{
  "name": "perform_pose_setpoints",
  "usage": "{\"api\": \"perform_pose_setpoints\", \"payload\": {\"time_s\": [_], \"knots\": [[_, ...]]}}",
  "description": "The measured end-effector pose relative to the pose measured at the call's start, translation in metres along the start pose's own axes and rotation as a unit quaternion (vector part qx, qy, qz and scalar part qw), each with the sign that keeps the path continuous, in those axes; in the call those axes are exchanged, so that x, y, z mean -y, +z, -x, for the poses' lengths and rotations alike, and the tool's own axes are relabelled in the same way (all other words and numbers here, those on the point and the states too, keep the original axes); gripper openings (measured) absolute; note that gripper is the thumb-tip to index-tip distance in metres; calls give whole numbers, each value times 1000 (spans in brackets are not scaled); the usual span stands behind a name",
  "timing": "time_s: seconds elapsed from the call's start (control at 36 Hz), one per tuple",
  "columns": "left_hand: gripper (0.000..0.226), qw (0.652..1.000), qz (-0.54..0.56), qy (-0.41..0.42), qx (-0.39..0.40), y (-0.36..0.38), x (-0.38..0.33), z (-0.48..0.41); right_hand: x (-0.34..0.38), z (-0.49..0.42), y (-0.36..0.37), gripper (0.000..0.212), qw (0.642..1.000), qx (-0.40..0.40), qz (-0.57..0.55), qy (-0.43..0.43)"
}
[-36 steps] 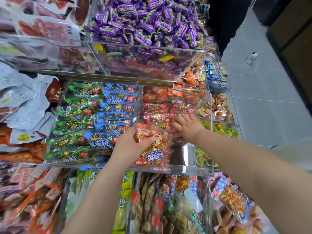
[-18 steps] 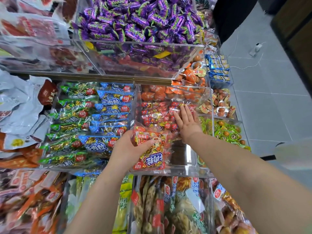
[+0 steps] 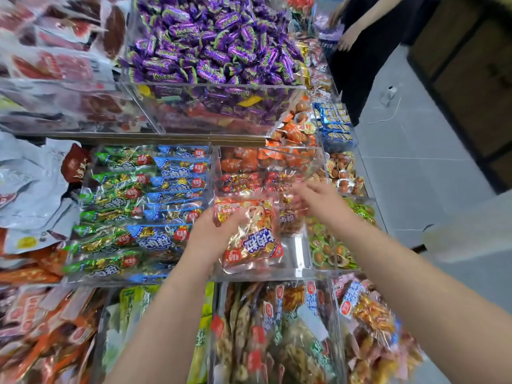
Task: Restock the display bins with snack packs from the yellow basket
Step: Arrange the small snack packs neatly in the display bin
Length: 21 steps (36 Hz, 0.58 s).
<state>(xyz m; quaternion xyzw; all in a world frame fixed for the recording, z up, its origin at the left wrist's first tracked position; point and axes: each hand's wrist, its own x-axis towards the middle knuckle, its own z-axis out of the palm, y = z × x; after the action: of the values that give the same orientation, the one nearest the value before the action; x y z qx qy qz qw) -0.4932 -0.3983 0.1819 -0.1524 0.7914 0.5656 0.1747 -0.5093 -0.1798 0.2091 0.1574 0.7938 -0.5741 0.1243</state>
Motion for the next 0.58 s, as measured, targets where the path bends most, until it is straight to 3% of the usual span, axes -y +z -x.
{"api": "perform_pose_setpoints", "payload": {"time_s": [0.08, 0.22, 0.28, 0.39, 0.5, 0.58], "knots": [[82, 995, 94, -30, -22, 9, 0, 2, -5, 27, 8, 17, 995, 12, -81, 53], [68, 961, 262, -51, -75, 28, -1, 8, -25, 50, 35, 39, 980, -38, -158, 114], [64, 947, 303, -61, -88, 34, -2, 10, -27, 53, 44, 30, 957, -51, -252, 131], [78, 943, 315, -58, -88, 47, -4, 13, -28, 59, 65, 18, 884, -34, -437, 162], [44, 952, 298, -5, -69, 51, -8, 16, -26, 60, 75, 25, 862, -41, -482, 152], [29, 958, 274, 14, -81, 41, -9, 15, -21, 53, 51, 44, 878, -57, -465, 100]]}}
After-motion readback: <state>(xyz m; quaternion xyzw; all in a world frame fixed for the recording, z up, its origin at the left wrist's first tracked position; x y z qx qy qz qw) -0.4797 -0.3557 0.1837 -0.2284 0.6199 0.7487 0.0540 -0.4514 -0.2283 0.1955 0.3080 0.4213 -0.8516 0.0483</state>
